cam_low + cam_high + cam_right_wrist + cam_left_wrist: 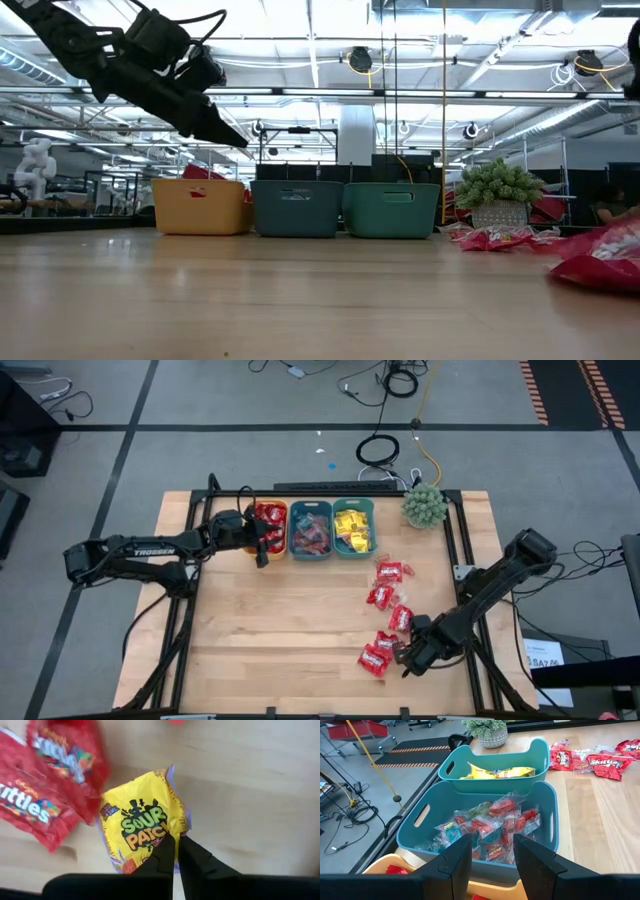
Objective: Sort candy
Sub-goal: Put the yellow candy into the green bin
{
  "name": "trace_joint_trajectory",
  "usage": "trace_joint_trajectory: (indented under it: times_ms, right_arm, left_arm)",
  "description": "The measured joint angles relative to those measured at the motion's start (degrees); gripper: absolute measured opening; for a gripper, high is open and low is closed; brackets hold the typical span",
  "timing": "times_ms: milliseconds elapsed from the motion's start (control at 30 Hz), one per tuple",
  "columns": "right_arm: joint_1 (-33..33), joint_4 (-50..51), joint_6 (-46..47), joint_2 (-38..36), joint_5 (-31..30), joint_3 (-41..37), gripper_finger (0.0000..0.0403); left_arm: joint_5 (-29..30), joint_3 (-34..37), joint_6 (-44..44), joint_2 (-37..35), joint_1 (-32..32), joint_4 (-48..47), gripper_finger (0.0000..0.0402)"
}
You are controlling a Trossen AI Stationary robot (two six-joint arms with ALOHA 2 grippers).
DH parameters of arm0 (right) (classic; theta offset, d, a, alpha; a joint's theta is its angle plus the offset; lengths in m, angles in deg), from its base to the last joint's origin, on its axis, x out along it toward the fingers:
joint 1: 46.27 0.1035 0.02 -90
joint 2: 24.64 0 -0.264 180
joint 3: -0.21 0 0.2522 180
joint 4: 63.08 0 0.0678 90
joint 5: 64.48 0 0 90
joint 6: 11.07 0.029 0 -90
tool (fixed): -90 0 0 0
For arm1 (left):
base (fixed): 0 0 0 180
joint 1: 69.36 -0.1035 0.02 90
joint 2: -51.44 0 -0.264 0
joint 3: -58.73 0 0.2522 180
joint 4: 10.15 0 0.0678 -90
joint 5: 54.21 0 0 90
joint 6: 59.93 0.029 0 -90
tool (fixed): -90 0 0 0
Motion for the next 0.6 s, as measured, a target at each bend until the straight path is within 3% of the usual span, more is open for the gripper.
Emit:
trace_joint_trajectory:
  times_ms: [267, 467, 600]
  right_arm:
    - [-1.1, 27.4, -0.3, -4.9, -0.2, 12.5, 0.0002]
    - [-7.6, 44.5, -5.7, -6.5, -14.4, 22.3, 0.0002]
    - [-15.5, 43.4, -14.5, -9.4, -27.6, 23.3, 0.0002]
  left_arm:
    - [0.0, 0.0, 0.0, 0.0, 0.0, 0.1, 0.0155]
    - [0.0, 0.0, 0.0, 0.0, 0.0, 0.0, 0.0155]
    - [0.0, 0.0, -0.1, 0.0, 0.0, 0.0, 0.0155]
